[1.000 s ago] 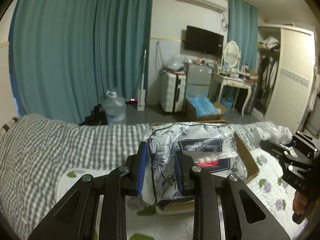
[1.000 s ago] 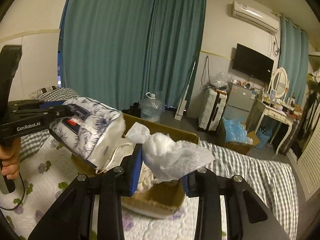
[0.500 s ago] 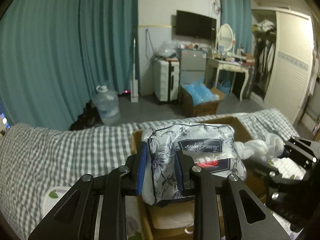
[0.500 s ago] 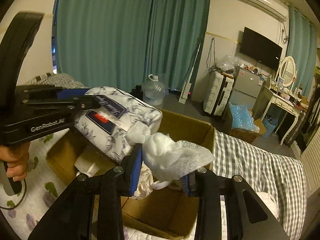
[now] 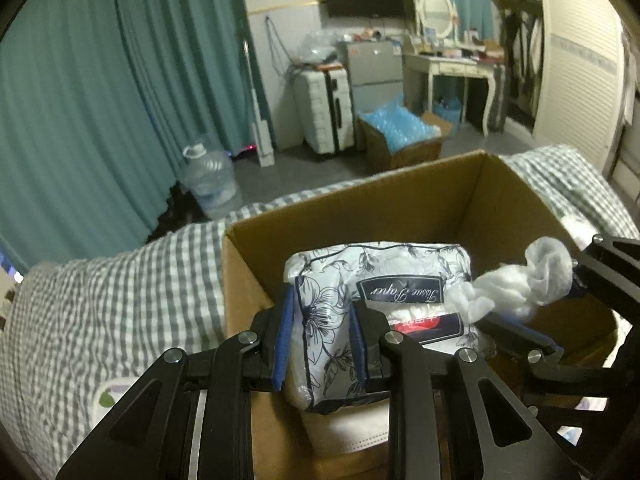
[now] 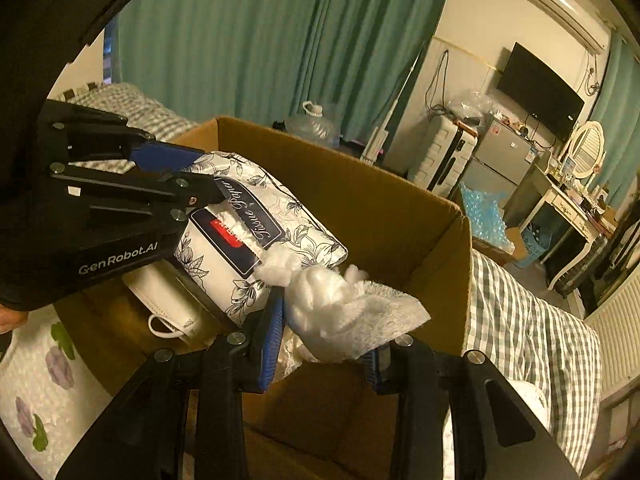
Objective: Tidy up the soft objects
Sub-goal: 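Carry the tissue pack and sock with both tools over the cardboard box, then open both tools to drop the tissue pack and sock into the box, then withdraw both tools from the box toward the blue tissue pack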
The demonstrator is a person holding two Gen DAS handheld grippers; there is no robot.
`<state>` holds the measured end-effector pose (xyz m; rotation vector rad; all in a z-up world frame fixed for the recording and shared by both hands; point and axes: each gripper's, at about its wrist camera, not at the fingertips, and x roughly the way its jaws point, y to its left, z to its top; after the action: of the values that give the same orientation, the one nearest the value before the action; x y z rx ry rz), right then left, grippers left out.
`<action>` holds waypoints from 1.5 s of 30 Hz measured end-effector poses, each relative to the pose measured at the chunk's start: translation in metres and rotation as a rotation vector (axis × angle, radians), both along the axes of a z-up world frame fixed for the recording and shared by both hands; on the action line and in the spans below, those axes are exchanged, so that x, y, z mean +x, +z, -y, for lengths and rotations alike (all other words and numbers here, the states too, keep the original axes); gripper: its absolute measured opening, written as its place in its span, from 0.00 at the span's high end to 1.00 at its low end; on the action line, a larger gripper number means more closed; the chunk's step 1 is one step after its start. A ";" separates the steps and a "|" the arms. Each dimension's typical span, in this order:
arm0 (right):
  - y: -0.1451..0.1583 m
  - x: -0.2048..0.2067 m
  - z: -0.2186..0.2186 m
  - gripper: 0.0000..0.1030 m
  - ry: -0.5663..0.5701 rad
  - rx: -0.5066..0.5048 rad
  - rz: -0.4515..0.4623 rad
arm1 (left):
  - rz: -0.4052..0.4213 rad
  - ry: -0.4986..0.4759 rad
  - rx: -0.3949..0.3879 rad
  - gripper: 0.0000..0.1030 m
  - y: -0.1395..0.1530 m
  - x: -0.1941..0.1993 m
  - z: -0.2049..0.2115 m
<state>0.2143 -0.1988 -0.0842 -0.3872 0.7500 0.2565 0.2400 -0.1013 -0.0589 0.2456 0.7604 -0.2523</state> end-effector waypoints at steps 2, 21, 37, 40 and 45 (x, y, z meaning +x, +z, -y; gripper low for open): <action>-0.002 0.004 0.001 0.68 -0.005 -0.002 -0.017 | -0.013 0.004 -0.009 0.75 -0.003 0.002 0.000; 0.032 -0.021 0.006 0.49 0.025 0.017 0.102 | 0.024 0.005 -0.068 0.45 0.039 -0.017 -0.012; 0.088 -0.060 0.011 0.38 -0.001 0.048 0.196 | 0.132 0.053 -0.112 0.28 0.086 -0.049 -0.031; 0.100 -0.070 0.013 0.35 -0.003 0.058 0.217 | 0.160 0.069 -0.149 0.28 0.097 -0.060 -0.038; 0.121 -0.099 0.018 0.30 0.009 0.079 0.251 | 0.178 0.098 -0.209 0.28 0.105 -0.082 -0.048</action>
<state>0.1156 -0.2173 0.0373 -0.3399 0.4899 0.2397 0.1575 -0.0537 0.0464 0.0324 0.5632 -0.2123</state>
